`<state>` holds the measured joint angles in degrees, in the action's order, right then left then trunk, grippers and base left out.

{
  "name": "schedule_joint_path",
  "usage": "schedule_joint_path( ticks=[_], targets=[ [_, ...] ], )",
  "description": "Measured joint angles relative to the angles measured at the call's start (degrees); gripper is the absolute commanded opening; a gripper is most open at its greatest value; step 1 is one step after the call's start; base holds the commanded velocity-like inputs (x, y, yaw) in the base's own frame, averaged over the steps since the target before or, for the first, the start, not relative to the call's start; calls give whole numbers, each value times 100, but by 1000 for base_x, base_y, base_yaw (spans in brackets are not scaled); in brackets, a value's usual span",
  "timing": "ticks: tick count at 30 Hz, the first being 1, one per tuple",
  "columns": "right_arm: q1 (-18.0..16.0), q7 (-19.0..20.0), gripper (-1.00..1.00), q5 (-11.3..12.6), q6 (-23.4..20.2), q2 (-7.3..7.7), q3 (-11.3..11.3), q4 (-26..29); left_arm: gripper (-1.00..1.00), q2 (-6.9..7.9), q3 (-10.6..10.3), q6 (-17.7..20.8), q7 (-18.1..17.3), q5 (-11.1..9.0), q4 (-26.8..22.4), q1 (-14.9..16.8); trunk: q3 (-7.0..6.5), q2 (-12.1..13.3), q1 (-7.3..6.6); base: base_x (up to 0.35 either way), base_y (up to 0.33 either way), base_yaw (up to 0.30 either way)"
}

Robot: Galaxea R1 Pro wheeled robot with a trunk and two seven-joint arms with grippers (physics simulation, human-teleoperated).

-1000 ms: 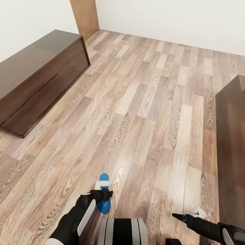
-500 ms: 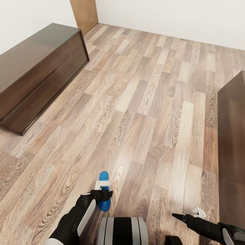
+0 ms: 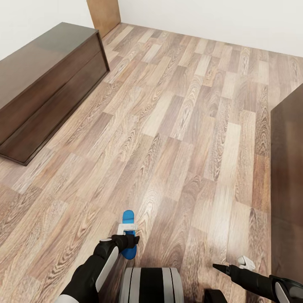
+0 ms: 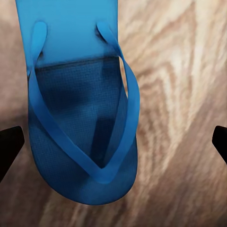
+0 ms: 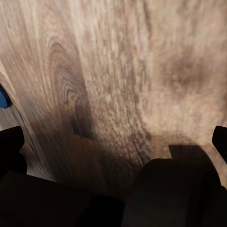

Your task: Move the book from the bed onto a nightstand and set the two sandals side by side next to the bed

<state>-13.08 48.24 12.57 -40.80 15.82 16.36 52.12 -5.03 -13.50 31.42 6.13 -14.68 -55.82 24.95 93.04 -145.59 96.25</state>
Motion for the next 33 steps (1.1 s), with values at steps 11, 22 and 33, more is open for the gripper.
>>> schedule_joint_path(
  ticks=[11, 22, 33],
  targets=[
    [0, 1, 100, 0, 4, 6, 0, 4, 100, 3, 0, 0, 0, 0, 0, 0, 0, 0, 0, 0, 0, 0],
    [-1, 21, 100, 8, -8, 14, 12, 169, 100, 4, 0, 0, 0, 0, 0, 0, 0, 0, 0, 0, 0, 0],
    [9, 11, 100, 1078, -1427, 68, 270, 1703, 100, 9, 0, 0, -7, 0, 0, 0, 0, 0, 0, 0, 0, 0]
  ],
)
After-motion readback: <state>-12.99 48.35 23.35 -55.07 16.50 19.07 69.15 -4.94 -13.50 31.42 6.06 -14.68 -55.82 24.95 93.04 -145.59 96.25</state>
